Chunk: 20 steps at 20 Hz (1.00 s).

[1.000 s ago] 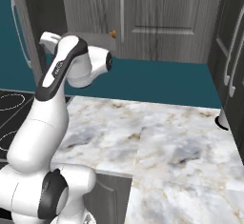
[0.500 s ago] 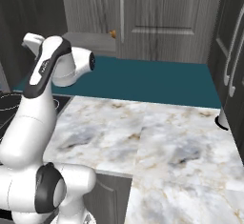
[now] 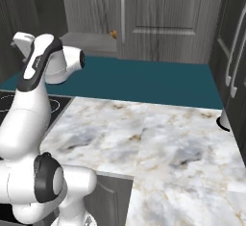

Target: Open the cabinet, retrieve the rolling pin, and place it next to the meat on the cutting board to prepare for tenderizing.

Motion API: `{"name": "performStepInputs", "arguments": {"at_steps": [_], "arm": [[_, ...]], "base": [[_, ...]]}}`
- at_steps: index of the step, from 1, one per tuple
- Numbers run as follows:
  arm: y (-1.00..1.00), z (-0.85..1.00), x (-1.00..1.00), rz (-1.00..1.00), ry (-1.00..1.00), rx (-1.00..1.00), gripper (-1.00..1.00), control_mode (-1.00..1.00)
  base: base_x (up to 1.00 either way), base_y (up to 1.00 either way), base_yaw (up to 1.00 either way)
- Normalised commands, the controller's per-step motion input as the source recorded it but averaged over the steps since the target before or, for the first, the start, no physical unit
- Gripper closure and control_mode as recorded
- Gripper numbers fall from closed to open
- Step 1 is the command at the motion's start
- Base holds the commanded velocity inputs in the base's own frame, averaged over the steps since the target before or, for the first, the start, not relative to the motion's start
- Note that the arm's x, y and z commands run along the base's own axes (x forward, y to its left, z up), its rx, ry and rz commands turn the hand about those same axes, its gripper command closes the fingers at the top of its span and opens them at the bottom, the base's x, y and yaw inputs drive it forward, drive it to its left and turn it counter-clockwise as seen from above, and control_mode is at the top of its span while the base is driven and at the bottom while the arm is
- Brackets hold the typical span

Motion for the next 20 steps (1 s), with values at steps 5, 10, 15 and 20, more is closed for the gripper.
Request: {"name": "performStepInputs", "arguments": {"at_steps": [5,10,15,20], "arm": [[0.12,-0.06,0.0,0.05,0.01,-0.05,-1.0,-1.0],[-0.13,-0.01,-0.04,0.0,-0.11,-0.07,-1.0,-1.0],[-0.51,0.0,-0.28,-0.04,-0.18,-0.11,-1.0,-1.0],[-0.56,0.0,-0.44,-0.1,-0.24,-0.14,-1.0,-1.0]], "base": [[0.0,0.0,0.0],[0.0,0.0,0.0],[0.0,0.0,0.0],[0.0,0.0,0.0]]}}
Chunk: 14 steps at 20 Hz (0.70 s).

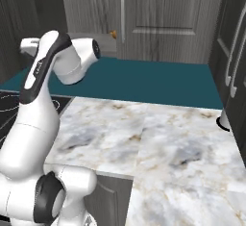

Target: Open the cabinet, retrieve the rolling pin, and place it next to the meat on the cutting board to prepare for tenderizing.

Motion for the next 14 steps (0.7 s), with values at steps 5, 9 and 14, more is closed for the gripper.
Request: {"name": "performStepInputs", "arguments": {"at_steps": [5,9,14], "arm": [[-0.59,0.03,-0.5,-0.13,-0.28,-0.15,-1.0,-1.0],[-0.56,0.12,-0.59,-0.17,-0.31,-0.16,-1.0,-1.0],[-0.51,0.2,-0.68,-0.2,-0.32,-0.16,-1.0,-1.0]], "base": [[0.0,0.0,0.0],[0.0,0.0,0.0],[0.0,0.0,0.0]]}}
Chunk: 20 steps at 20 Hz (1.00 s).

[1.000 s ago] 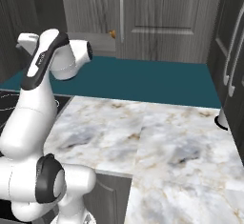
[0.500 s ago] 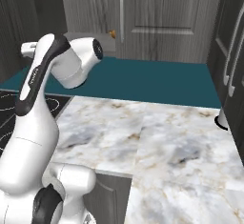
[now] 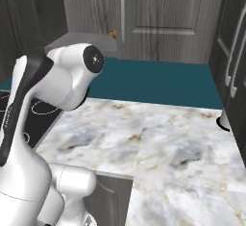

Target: Open the cabinet, retrieve the rolling pin, and place it next to the meat on the cutting board to prepare for tenderizing.

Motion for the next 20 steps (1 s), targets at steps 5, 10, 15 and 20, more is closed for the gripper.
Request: {"name": "performStepInputs", "arguments": {"at_steps": [5,10,15,20], "arm": [[-0.4,0.23,-0.6,-0.24,-0.28,-0.16,-1.0,-1.0],[-0.38,0.29,-0.45,-0.24,-0.29,-0.18,-1.0,-1.0],[-0.39,0.31,-0.36,-0.23,-0.28,-0.19,-1.0,-1.0],[-0.41,0.26,-0.28,-0.18,-0.32,-0.17,-1.0,-1.0]], "base": [[0.0,0.0,0.0],[0.0,0.0,0.0],[0.0,0.0,0.0],[0.0,0.0,0.0]]}}
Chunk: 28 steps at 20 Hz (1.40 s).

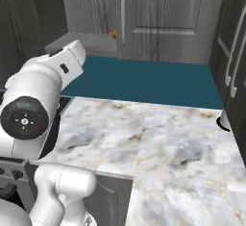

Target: Open the cabinet, retrieve the rolling pin, and place it next to the meat on the cutting board to prepare for tenderizing.

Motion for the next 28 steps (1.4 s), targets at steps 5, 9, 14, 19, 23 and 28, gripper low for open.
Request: {"name": "performStepInputs", "arguments": {"at_steps": [5,9,14,19,23,28], "arm": [[-0.22,0.0,-0.04,-0.04,-0.3,-0.03,-1.0,-1.0],[-0.02,-0.03,0.08,0.0,-0.14,0.05,-1.0,-1.0],[-0.09,0.02,0.34,0.0,-0.01,0.1,-1.0,-1.0],[-0.19,0.08,0.27,0.0,0.0,0.12,-1.0,-1.0],[-0.21,0.05,0.2,0.0,0.0,0.09,-1.0,-1.0],[-0.12,0.08,0.29,0.0,0.0,0.1,-1.0,-1.0]], "base": [[0.0,0.0,0.0],[0.0,0.0,0.0],[0.0,0.0,0.0],[0.0,0.0,0.0],[0.0,0.0,0.0],[0.0,0.0,0.0]]}}
